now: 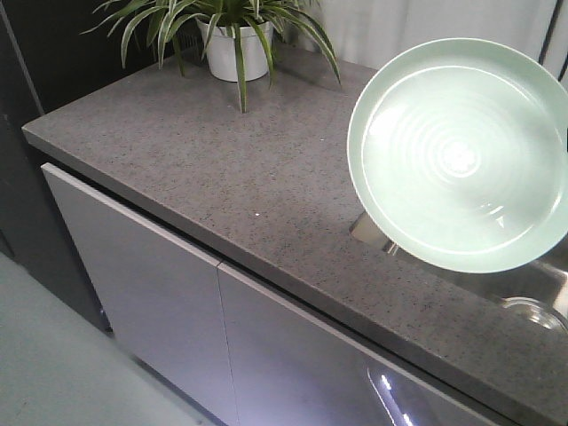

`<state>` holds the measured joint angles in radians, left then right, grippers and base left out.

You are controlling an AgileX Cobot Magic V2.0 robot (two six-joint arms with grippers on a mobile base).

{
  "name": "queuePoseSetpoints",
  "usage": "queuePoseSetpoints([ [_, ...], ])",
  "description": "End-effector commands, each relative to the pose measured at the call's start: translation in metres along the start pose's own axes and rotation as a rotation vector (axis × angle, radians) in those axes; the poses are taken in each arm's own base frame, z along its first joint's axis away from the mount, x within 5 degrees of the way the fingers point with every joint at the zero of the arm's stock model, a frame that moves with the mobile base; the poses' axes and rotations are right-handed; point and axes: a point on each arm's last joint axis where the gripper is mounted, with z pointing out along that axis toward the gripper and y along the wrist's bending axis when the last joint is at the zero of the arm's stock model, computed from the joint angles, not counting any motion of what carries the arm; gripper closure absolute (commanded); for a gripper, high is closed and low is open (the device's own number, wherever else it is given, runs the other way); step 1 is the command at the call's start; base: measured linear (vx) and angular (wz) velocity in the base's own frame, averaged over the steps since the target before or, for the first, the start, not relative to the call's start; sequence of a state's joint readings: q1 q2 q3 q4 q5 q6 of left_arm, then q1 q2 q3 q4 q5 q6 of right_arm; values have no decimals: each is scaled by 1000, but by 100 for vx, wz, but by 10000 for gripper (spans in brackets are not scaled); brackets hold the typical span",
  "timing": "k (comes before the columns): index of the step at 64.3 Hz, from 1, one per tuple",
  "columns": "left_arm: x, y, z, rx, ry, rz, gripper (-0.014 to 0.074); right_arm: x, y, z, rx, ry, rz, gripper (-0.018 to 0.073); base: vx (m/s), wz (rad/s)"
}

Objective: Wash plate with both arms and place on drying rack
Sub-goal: 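Turn the base toward the counter with the potted plant, then drive up to the steel sink holding the plate in the right gripper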

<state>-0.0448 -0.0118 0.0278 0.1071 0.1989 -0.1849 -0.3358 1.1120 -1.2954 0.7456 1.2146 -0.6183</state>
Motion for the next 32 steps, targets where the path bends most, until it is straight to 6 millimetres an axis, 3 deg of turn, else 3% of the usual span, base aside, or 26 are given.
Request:
queuePoseSetpoints([
  [1, -1, -1, 0, 20, -69, -7, 603, -9, 7, -9, -2, -89, -10, 566, 5, -19],
  [32, -1, -1, 0, 20, -69, -7, 603, -9, 7, -9, -2, -88, -10, 566, 6, -22],
])
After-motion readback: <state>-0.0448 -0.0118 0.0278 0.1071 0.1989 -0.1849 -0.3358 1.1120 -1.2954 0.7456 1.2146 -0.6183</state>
